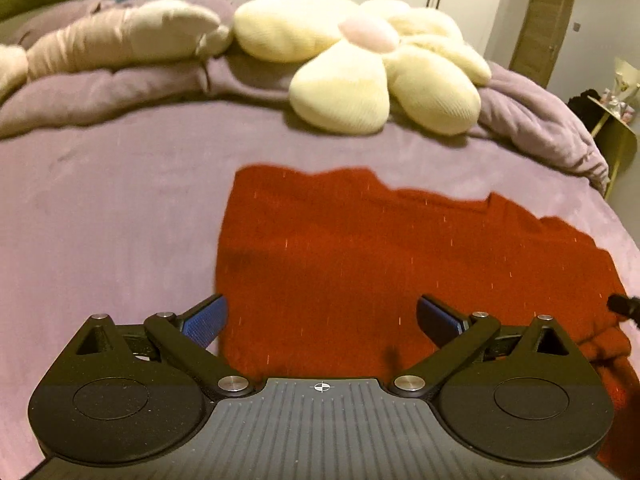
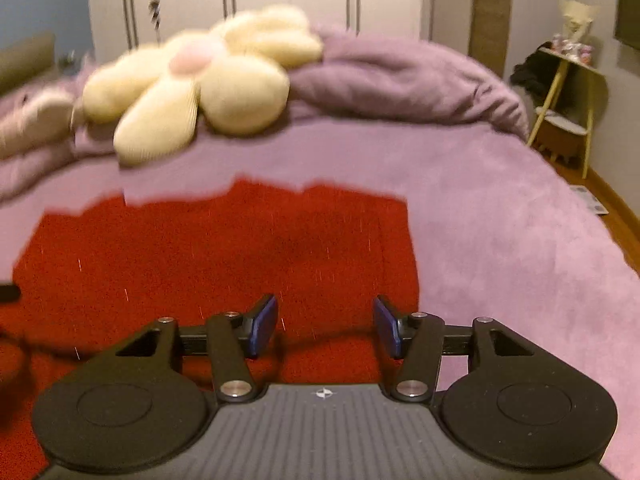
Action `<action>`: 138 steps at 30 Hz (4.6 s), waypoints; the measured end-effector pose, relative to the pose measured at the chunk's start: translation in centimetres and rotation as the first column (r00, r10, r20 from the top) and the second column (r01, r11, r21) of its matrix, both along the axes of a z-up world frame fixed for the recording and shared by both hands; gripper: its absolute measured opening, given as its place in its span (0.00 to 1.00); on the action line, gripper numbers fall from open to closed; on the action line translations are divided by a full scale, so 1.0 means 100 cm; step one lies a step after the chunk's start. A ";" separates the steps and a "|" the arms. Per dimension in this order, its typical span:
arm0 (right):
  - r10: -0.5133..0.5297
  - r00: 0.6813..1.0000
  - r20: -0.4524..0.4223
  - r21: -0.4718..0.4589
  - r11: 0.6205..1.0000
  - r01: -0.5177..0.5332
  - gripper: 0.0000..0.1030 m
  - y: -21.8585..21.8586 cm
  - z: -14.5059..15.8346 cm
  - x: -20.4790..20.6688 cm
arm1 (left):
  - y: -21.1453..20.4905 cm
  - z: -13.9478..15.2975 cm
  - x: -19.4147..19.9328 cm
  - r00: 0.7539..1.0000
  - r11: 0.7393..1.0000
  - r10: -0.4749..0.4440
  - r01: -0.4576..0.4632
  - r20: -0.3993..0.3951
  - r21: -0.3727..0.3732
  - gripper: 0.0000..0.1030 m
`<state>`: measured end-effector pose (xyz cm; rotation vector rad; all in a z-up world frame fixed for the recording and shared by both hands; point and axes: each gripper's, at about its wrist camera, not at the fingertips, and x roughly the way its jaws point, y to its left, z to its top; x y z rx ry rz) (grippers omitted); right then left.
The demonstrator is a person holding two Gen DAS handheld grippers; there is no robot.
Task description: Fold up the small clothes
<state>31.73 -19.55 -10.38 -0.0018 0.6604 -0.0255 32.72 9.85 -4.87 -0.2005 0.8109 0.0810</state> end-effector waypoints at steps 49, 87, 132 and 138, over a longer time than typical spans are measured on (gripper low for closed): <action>0.022 0.970 -0.242 0.173 0.985 0.021 0.59 -0.087 -0.018 -0.286 | 0.078 -0.007 -0.252 0.976 0.989 -0.023 -0.010 -0.215 -0.149 0.99; 0.207 0.955 -0.212 0.561 0.826 -0.055 0.14 -0.105 0.028 -0.212 | 0.077 0.053 -0.190 0.966 0.831 -0.247 0.169 -0.080 -0.530 0.16; 0.201 0.957 0.209 0.053 0.975 -0.216 0.07 -0.038 0.063 -0.079 | 0.085 0.077 -0.053 0.981 0.935 -0.075 0.132 0.181 -0.328 0.11; 0.105 0.961 0.256 0.068 0.990 -0.127 0.07 -0.037 0.078 -0.035 | 0.078 0.074 0.002 0.983 0.971 -0.020 0.062 0.180 -0.229 0.11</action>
